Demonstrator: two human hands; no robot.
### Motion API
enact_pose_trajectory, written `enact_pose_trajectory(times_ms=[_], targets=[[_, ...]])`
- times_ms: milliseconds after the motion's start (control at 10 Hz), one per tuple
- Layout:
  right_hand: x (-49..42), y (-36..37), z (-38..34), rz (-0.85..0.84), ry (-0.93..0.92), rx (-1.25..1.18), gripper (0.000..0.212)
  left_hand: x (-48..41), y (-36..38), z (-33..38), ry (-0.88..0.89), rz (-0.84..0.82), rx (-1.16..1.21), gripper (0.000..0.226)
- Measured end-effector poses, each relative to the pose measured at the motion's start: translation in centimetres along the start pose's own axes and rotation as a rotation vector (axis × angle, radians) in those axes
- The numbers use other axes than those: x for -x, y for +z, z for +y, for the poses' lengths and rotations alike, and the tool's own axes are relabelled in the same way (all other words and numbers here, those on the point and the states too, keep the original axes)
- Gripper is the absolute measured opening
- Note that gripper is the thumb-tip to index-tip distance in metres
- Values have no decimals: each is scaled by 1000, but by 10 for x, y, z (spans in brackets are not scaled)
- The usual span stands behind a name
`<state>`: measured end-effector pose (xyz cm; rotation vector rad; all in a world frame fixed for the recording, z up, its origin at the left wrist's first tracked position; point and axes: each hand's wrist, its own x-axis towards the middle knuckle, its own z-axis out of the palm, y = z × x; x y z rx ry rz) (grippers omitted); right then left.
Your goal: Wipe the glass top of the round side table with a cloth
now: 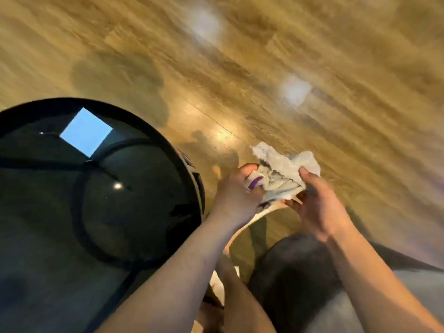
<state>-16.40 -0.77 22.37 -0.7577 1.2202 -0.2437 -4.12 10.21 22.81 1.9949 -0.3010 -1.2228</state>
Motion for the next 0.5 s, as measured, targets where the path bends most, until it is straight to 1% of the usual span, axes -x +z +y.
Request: enact_pose_trajectory(times_ms=[100,200,300,400,500], targets=[[-40,-15,18,94,-22,10,30,-40,32,-12,-151,69,133,39],[-114,-35,61,157,-24,23,23,-96,79,-47,-404,186,363,43],[-163,-48,92,141,38,62,32,-127,100,-74,-509,252,450,48],[-205,-64,127,79,238,296,69,-145,113,-112,-607,248,375,55],[-211,-77,137,108,299,450,85,-143,115,-124,-610,242,308,59]])
